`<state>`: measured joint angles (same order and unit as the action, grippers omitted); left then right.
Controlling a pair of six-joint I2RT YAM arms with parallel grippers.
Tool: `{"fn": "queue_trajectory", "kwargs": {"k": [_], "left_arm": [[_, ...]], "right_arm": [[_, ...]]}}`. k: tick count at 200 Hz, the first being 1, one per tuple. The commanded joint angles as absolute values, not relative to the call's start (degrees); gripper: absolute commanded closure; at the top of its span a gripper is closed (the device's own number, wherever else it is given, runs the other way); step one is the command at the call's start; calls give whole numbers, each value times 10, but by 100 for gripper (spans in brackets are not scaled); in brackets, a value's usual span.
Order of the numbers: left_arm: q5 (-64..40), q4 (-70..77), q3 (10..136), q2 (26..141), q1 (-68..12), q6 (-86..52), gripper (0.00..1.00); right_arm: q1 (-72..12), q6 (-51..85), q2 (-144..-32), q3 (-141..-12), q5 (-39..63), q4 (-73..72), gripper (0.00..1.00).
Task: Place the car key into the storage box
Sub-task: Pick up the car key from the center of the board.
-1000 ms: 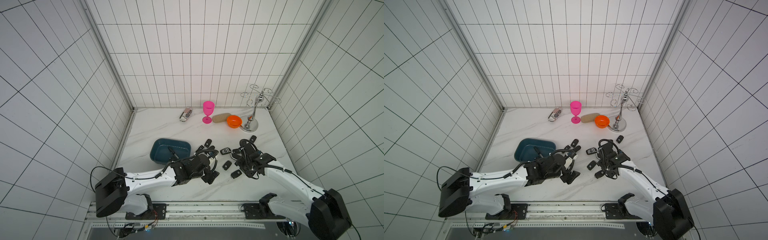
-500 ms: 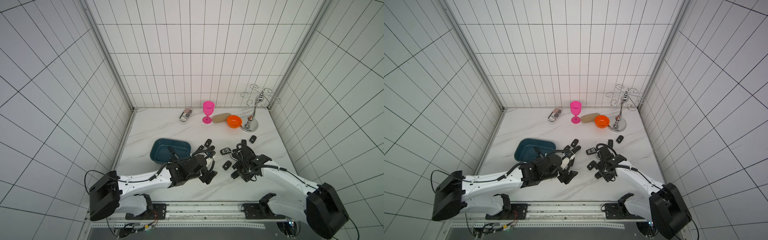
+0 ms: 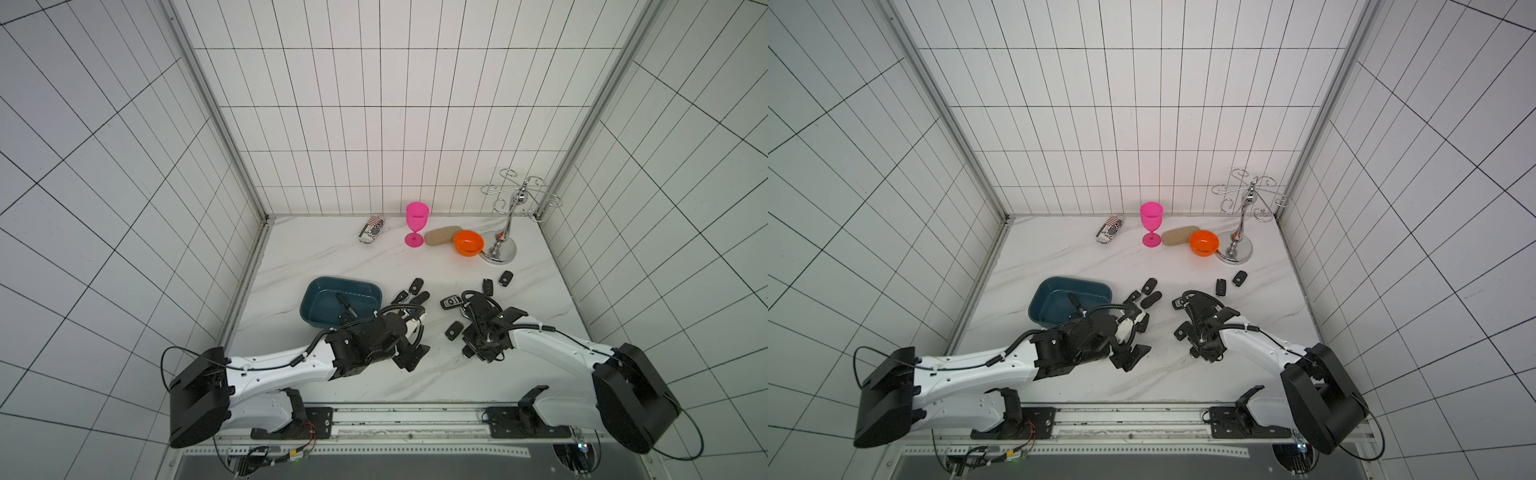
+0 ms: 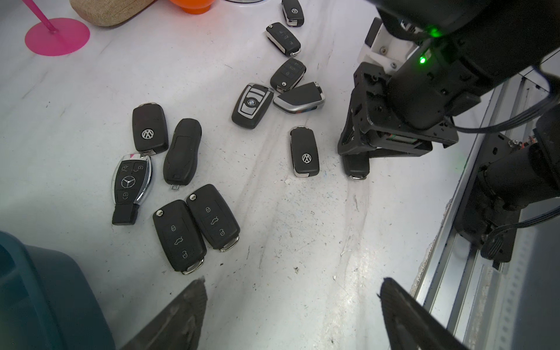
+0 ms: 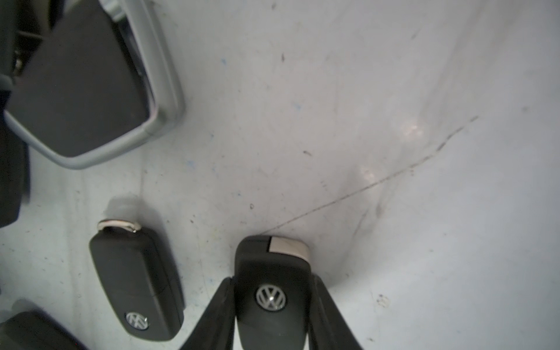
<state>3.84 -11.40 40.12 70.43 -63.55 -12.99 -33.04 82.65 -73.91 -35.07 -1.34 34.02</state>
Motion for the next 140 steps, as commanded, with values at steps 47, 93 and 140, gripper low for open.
{"fn": "queue_trajectory", "kwargs": {"k": [47, 93, 140], "left_arm": [[-12, -26, 391, 753, -634, -144, 13], [-88, -15, 398, 741, -568, -182, 13], [-251, 85, 382, 779, -512, -320, 12]], "right_arm": [[-337, 803, -626, -383, -53, 383, 76], [-341, 757, -619, -422, -20, 359, 74], [-368, 758, -610, -403, -27, 267, 74]]}}
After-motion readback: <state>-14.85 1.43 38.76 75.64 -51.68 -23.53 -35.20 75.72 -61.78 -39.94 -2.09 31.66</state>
